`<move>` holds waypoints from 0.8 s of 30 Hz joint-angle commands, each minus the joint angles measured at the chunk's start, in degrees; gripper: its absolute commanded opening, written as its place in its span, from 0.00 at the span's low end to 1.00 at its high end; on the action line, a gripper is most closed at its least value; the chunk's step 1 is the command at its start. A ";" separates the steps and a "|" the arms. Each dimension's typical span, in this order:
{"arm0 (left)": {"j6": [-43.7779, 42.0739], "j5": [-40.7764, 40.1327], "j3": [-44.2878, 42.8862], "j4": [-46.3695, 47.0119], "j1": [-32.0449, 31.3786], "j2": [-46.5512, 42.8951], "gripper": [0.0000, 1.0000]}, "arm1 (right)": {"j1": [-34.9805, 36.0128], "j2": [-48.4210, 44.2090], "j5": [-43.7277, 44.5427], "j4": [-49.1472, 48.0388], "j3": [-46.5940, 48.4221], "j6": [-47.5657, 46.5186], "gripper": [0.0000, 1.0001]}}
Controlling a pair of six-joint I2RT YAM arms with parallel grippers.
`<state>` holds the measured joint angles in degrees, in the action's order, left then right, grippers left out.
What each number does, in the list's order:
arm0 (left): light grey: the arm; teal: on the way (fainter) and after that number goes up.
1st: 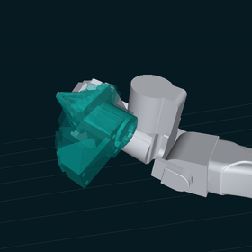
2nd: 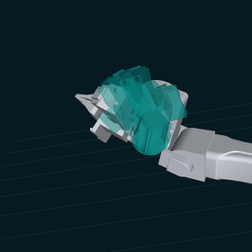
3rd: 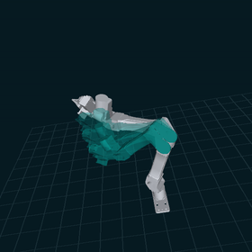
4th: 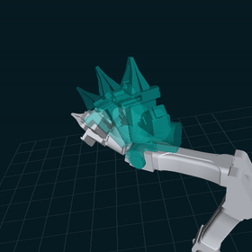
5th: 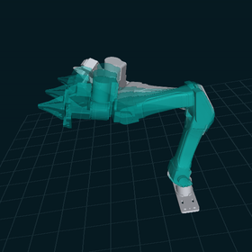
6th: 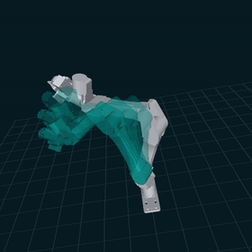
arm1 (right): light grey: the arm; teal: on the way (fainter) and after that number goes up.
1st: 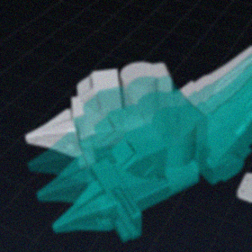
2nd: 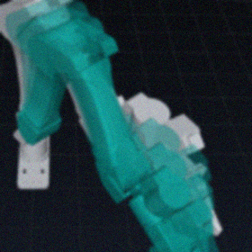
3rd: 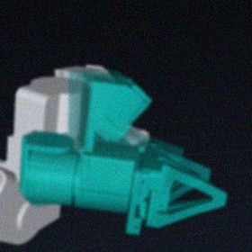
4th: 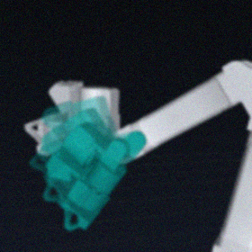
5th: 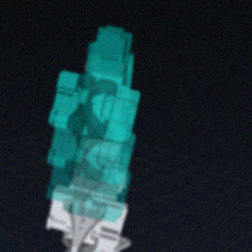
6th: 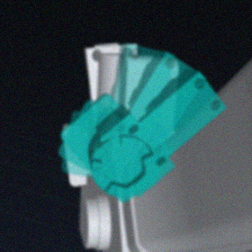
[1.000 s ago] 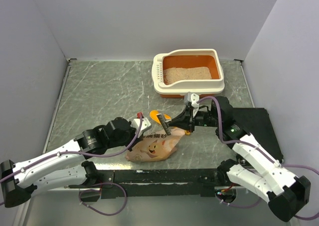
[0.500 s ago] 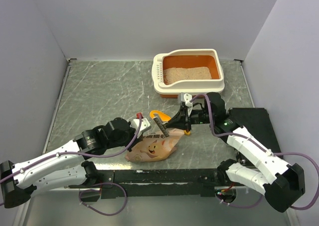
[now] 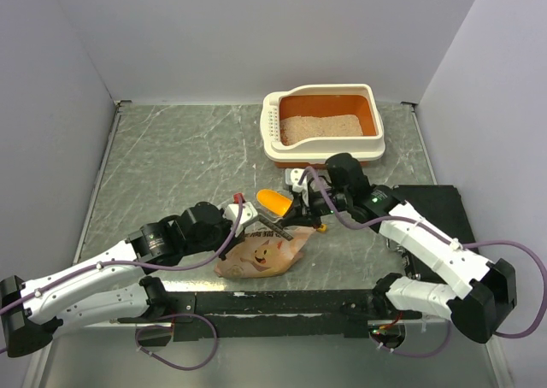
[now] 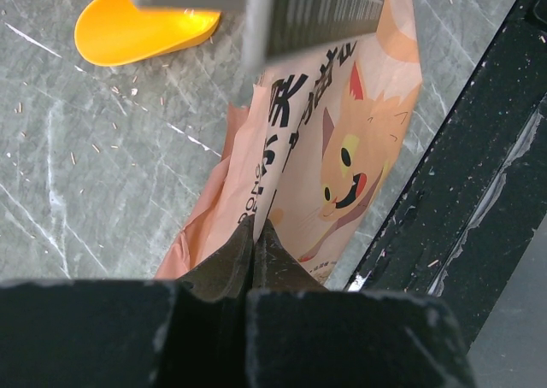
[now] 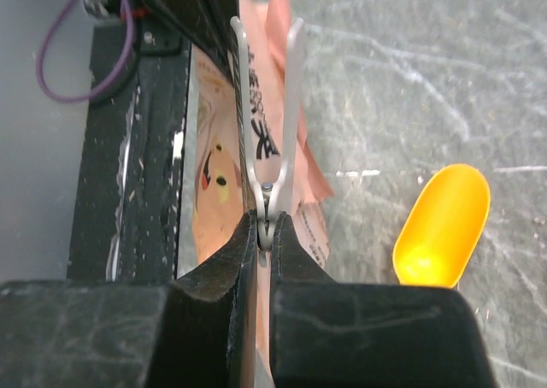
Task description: Fill the litter box with clean litter
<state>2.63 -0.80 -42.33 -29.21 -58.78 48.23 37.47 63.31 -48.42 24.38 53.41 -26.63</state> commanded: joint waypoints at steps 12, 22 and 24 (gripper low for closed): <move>1.41 -1.93 -1.27 4.60 0.16 -2.61 0.01 | 9.89 10.25 20.90 24.12 14.88 -12.13 0.00; 1.32 -2.19 -1.00 4.78 0.25 -4.02 0.01 | 10.69 11.57 27.59 30.81 19.19 -12.92 0.00; 1.41 -2.36 -1.18 4.60 0.25 -3.93 0.01 | 10.69 11.49 27.33 31.34 19.89 -13.09 0.00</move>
<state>2.81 -1.21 -41.74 -29.45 -58.78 46.54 48.03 74.48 -25.61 49.84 70.06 -37.85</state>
